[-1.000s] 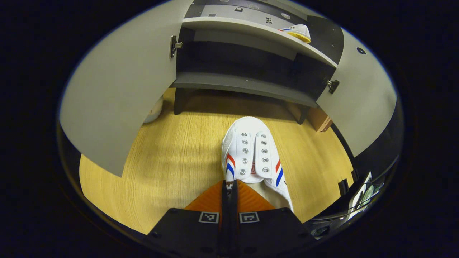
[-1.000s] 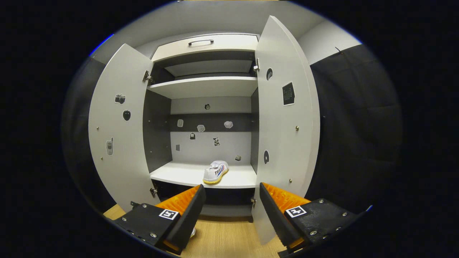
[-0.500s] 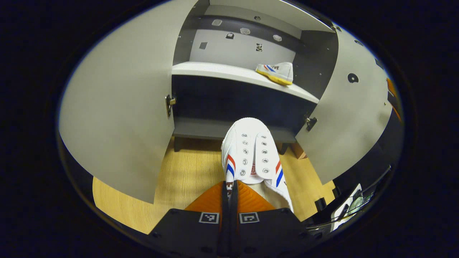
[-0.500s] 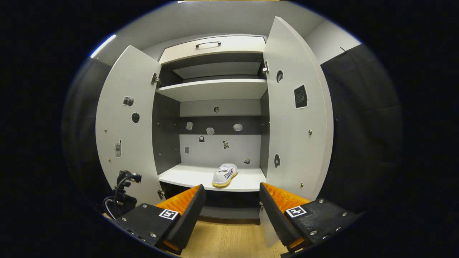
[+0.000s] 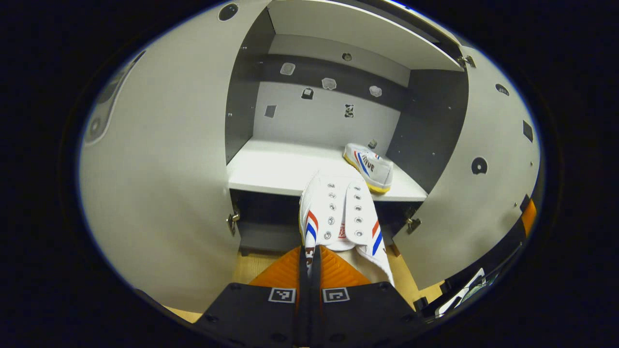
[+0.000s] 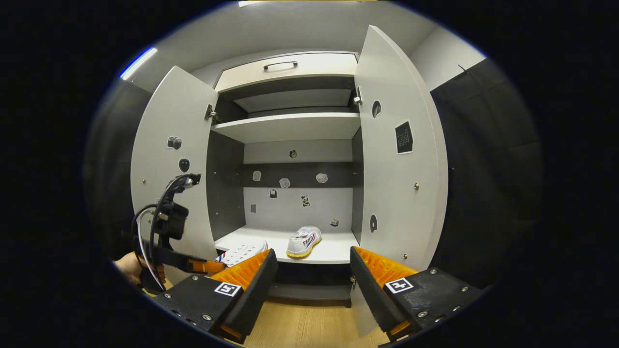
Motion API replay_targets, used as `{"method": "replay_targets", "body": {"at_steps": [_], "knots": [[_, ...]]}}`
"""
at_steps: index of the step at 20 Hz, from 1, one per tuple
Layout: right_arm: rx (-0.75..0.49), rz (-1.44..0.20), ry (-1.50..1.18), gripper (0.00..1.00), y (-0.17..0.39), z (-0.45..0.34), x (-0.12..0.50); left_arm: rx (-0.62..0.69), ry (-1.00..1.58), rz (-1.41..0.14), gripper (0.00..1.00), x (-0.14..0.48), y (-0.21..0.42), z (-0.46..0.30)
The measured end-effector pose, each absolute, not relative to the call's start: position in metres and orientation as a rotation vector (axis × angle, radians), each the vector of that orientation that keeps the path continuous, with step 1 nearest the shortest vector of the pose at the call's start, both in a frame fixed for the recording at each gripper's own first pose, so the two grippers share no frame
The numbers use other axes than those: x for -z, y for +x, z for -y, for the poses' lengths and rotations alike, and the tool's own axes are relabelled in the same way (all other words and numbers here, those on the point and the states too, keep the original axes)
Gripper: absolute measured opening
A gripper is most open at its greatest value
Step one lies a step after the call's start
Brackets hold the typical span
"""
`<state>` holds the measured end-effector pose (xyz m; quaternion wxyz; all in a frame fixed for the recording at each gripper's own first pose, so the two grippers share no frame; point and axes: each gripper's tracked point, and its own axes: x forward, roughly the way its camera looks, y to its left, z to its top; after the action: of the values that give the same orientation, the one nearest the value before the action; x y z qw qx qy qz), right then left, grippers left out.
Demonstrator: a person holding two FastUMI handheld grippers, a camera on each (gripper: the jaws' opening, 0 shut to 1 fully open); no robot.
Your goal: Grab one shoe with the right hand and put it into the shoe cabinet, grab the other shoe with the left hand and put it into the shoe cabinet; then close the right door with the right hand and the left door with the left hand.
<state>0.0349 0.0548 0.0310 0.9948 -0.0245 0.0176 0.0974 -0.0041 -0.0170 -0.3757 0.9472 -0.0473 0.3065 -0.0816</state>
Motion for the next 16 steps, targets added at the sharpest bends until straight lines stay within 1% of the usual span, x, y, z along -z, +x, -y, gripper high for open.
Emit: {"method": "replay_targets", "body": {"at_steps": [5, 8, 13, 16], "knots": [[-0.187, -0.024, -0.030, 0.93, 0.040, -0.050, -0.036, 0.158, -0.070, -0.572, 0.06, 0.377, -0.003, 0.015], [-0.183, -0.025, -0.006, 0.93, 0.042, -0.048, -0.037, 0.126, -0.033, -0.556, 0.06, 0.371, -0.004, 0.016], [-0.188, -0.024, 0.013, 0.93, 0.042, -0.047, -0.041, 0.104, -0.005, -0.583, 0.06, 0.367, -0.003, 0.015], [-0.177, -0.012, 0.001, 0.93, 0.044, -0.043, -0.043, 0.088, 0.006, -0.628, 0.06, 0.372, -0.006, 0.016]]}}
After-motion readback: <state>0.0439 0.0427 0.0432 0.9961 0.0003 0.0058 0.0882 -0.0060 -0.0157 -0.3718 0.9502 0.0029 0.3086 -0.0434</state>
